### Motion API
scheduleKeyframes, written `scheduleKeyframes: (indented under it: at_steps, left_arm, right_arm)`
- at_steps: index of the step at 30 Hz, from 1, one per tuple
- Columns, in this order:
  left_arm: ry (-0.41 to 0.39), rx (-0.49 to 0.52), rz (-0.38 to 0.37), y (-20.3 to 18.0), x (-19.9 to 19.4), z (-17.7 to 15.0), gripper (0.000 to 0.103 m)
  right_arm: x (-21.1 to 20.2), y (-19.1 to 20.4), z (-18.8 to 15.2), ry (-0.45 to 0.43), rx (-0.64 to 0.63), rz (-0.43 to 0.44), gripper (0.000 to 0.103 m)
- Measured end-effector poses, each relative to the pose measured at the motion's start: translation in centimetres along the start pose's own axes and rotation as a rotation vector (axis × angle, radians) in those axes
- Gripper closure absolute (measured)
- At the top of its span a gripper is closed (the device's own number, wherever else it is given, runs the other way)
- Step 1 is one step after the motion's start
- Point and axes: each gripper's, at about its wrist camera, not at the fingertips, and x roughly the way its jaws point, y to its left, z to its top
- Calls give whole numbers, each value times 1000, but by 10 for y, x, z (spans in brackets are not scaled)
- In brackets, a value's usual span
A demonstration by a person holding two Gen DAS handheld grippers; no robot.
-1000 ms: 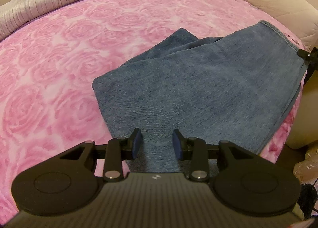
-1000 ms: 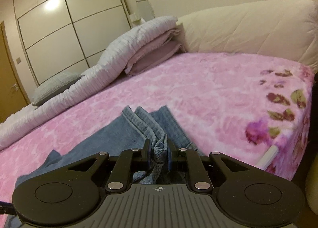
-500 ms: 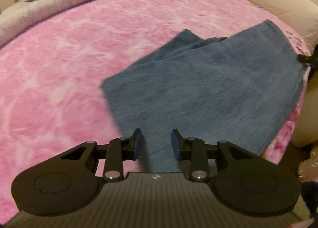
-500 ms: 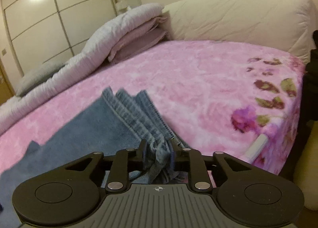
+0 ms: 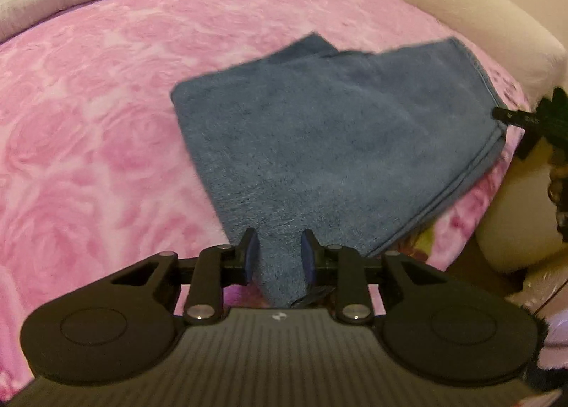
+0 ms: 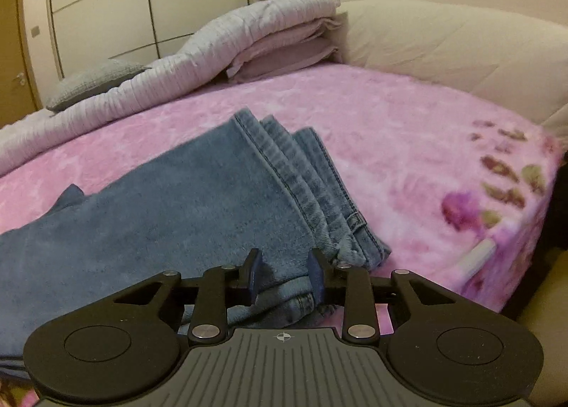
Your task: Fold clothes
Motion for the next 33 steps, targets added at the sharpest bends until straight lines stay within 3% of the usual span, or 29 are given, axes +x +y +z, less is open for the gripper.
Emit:
scheduleKeyframes:
  at_steps: [2,8,11,14,18,24,25,28,33]
  left_arm:
    - [-19,10,-1,-3,-9,0,82]
    - [-9,-4,0,1,1,-17,77]
    - [1,-1,71,2,-11,-15,78]
    - [33,-11,136,2,-21,-19,80]
    - [53,-65,179,5,-30,-26,80]
    - [23,-60,198,0,-49,-27,80]
    - [13,-58,198,0,-53,-27,80]
    - [-12,-57,194,-2,-63,-29,80]
    - [-38,-65,183,-1,-74,-32,79]
  right_arm:
    - [-16,1,1,-53,14,18,72]
    - [19,-2,-11,57,-11,-3,72]
    - [3,6,-1,70,-18,-19,72]
    - [-22,17,-5,61,29,47,72]
    - [-42,44,-25,105,20,73,71]
    - [-72,78,-40,108,-34,71,71]
    - [-77,81,-40,97,-52,68,69]
    - [-94,88,-38,46,-80,63,47]
    - [-112,96,-31,-14,-103,72,47]
